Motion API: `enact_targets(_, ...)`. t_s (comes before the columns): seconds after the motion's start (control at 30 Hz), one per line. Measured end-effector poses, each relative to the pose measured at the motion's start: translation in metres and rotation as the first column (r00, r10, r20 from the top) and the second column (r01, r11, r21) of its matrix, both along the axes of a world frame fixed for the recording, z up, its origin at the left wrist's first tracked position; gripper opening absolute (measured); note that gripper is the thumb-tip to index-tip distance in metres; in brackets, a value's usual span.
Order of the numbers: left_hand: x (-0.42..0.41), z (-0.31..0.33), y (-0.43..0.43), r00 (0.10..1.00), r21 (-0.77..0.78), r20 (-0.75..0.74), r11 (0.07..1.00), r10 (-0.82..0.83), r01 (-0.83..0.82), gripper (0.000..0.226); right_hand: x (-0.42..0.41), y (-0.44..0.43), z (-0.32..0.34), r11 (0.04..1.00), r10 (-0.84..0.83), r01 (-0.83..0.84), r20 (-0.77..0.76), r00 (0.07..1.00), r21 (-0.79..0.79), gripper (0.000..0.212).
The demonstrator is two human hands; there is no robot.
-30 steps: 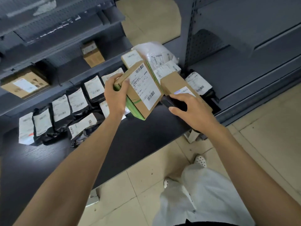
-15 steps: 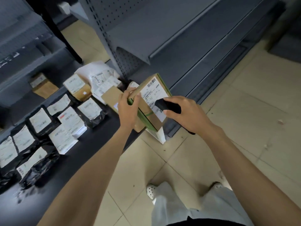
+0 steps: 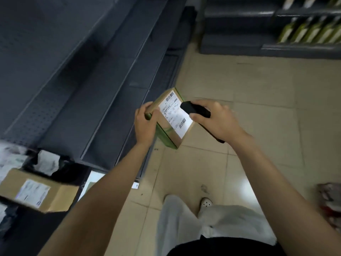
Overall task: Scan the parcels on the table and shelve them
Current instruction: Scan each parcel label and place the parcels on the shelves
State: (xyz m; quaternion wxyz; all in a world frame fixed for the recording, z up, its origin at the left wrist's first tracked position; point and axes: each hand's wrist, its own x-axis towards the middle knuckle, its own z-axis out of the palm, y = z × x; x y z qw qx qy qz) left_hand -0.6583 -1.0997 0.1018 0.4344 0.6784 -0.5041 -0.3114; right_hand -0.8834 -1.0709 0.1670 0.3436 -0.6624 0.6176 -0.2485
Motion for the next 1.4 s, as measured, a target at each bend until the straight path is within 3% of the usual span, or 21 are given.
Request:
enact_targets(0.3,-0.178,-0.019,-0.137,0.920,0.068,0.006,0.918,-0.392,0.391,0.033,-0.161,-0.044,-0.014,0.913,-0.408,0.407,0.009,0.913,0.036,0.046)
enact_targets(0.57,-0.294,-0.049,-0.302,0.831,0.122,-0.025,0.823,-0.556,0.555,0.036,-0.258,-0.177,-0.029,0.827,-0.552,0.551,-0.020,0.833,0.116,0.046)
enact_targets(0.97,-0.362,-0.032,-0.547,0.874,0.153,0.034,0.866,-0.485,0.475,0.047,-0.331,-0.443,-0.012,0.869,-0.491,0.489,0.018,0.871,0.082,0.047)
enact_targets(1.17,-0.353,-0.043,-0.680,0.927,0.187,0.109,0.923,-0.359,0.336,0.039,-0.351,-0.629,-0.021,0.952,-0.304,0.304,0.000,0.953,0.036,0.050)
enact_targets(1.4,-0.332,-0.038,-0.817,0.976,0.206,0.158,0.971,-0.152,0.118,0.053,-0.342,-0.832,0.011,0.997,-0.070,0.069,-0.035,0.997,-0.038,0.050)
